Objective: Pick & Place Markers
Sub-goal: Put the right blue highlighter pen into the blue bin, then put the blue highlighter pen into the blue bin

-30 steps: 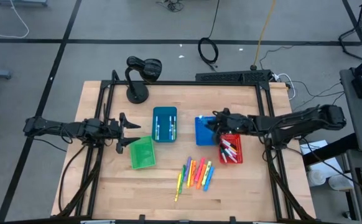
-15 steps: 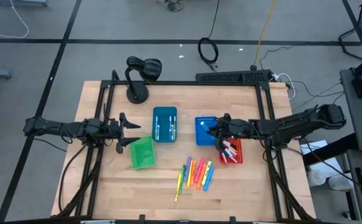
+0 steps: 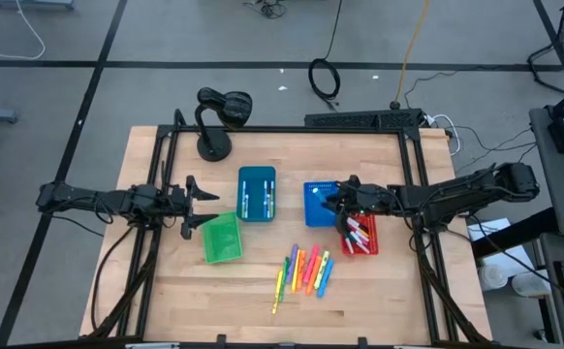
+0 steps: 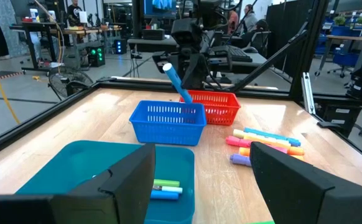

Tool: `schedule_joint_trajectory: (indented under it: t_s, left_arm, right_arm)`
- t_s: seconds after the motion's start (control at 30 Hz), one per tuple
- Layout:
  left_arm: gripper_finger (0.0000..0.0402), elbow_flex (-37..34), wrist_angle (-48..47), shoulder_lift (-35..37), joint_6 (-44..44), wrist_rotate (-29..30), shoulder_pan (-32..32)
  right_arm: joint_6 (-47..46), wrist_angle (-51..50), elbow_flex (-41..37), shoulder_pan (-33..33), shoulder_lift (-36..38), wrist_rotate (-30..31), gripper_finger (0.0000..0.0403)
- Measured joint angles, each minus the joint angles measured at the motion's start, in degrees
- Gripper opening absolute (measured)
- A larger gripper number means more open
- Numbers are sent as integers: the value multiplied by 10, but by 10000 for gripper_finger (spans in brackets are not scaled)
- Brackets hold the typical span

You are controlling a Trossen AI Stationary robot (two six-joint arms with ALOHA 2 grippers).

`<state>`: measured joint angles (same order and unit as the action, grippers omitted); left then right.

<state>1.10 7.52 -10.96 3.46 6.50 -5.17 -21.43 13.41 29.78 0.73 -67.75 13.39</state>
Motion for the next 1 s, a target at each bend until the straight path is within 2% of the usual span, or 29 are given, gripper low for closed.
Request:
schedule_joint_trajectory:
  t_s: [0.23, 1.0]
  left_arm:
    - [267, 0, 0, 0, 0, 0, 0]
    - [267, 0, 0, 0, 0, 0, 0]
  right_arm:
    - [0, 0, 0, 0, 0, 0, 77]
    - [-2, 1, 0, 0, 0, 3, 116]
